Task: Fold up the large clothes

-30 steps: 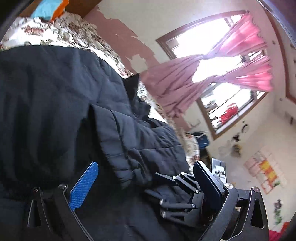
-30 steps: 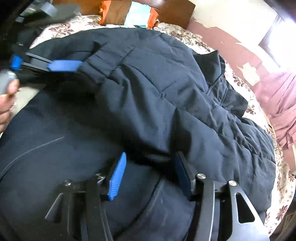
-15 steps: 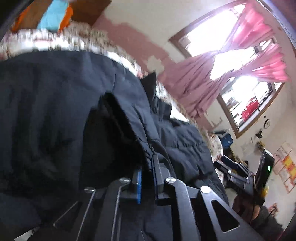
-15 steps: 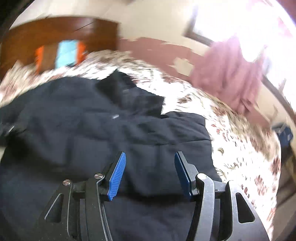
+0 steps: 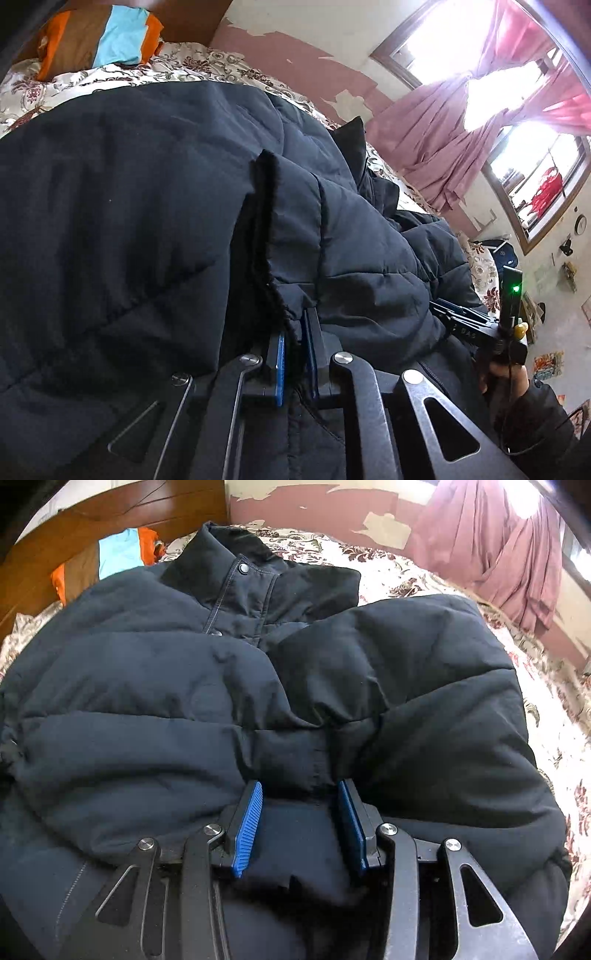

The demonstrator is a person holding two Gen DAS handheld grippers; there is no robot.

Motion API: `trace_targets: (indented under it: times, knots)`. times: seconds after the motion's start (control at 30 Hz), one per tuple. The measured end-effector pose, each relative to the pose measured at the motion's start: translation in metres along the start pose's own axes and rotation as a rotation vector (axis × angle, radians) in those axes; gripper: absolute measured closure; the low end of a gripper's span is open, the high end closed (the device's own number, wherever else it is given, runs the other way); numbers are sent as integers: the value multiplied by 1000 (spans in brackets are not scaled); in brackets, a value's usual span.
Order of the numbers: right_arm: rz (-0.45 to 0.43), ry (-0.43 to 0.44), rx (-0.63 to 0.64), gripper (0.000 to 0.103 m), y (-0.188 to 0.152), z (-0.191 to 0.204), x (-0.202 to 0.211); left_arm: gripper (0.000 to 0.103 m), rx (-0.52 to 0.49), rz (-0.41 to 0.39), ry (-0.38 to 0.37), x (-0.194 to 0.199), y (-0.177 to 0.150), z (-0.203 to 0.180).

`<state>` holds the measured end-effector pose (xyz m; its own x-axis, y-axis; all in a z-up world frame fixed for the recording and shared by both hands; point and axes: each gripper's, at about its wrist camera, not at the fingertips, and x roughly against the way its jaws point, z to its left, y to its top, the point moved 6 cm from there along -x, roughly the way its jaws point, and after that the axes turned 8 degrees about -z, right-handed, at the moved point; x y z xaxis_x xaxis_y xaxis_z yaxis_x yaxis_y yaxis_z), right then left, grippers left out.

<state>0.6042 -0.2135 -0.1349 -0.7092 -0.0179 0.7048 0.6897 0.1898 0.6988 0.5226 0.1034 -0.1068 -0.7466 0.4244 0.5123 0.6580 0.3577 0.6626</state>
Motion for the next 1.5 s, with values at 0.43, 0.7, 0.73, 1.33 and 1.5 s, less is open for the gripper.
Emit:
trace_targets:
  times: [0.43,0.7,0.73,1.33,1.5]
  knots:
    - [-61,-19,54,9,6,24,53,2,66,-227,-42,100,-5,17]
    - [-123,84,102,8,19,69,99,1,232,-369,28,182,-25,55]
    - [-142,97,98,8,23,82,104,1,267,-374,35,188,-31,64]
    - [-92,36,6,6,55,191,21,1,843,-560,-7,229,-80,187]
    - [-106,78,-87,1,49,184,1,7,745,-604,95,219,-66,190]
